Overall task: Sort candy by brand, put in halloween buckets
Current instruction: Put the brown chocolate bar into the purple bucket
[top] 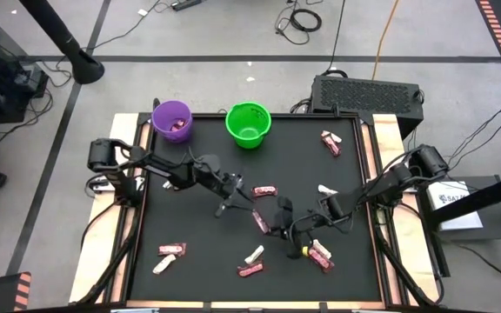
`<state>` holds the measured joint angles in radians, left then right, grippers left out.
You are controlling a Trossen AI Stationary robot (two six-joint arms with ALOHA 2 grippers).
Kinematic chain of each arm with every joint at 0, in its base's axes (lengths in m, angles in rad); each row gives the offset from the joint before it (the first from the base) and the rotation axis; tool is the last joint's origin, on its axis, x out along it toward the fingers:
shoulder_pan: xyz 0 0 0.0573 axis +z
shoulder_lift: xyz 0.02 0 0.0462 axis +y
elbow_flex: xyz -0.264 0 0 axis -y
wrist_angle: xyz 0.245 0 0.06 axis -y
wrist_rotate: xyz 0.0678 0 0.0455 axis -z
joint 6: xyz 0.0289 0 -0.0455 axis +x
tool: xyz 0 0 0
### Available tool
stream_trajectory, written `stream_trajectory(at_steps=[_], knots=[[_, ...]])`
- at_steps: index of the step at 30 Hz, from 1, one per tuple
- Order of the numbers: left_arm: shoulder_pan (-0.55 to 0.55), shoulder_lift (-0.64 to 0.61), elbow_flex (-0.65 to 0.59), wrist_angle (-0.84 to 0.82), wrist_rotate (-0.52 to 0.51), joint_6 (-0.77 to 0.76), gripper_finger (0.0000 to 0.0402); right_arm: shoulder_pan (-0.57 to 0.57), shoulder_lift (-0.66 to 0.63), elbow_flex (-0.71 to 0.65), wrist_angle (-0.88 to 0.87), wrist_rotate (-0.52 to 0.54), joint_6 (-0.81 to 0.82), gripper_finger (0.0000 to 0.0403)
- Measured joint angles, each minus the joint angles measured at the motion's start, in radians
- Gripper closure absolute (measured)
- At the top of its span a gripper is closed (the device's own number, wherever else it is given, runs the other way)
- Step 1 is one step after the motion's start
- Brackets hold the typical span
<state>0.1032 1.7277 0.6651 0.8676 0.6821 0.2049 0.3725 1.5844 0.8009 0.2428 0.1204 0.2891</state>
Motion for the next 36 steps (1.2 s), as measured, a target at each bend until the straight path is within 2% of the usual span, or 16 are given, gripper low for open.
stream_trajectory(at_steps=[2, 4, 19, 25, 27, 30, 36], knots=[[-0.001, 0.002, -0.001, -0.005, 0.074, 0.0, 0.0286, 0.004, 0.0, 0.0, -0.003, 0.0, -0.006, 0.0403], [-0.001, 0.003, -0.001, -0.008, 0.103, 0.002, 0.0286, 0.003, 0.0, 0.0, 0.0, 0.0, -0.006, 0.0403], [0.001, 0.005, -0.001, -0.023, 0.16, -0.017, 0.0286, 0.003, 0.0, 0.0, 0.02, 0.003, -0.003, 0.0403], [0.039, -0.009, -0.002, -0.018, 0.355, -0.117, 0.0286, 0.002, 0.0, 0.0, 0.038, 0.02, -0.03, 0.0403], [0.044, -0.008, -0.002, -0.025, 0.334, -0.118, 0.0286, 0.002, 0.0, 0.0, 0.064, 0.019, -0.056, 0.0403], [0.043, -0.008, -0.002, -0.04, 0.232, -0.067, 0.0286, 0.002, 0.0, 0.0, 0.09, 0.019, -0.079, 0.0403], [0.034, -0.008, -0.002, -0.042, 0.217, -0.038, 0.0286, 0.002, 0.0, 0.0, 0.091, 0.019, -0.087, 0.0403]])
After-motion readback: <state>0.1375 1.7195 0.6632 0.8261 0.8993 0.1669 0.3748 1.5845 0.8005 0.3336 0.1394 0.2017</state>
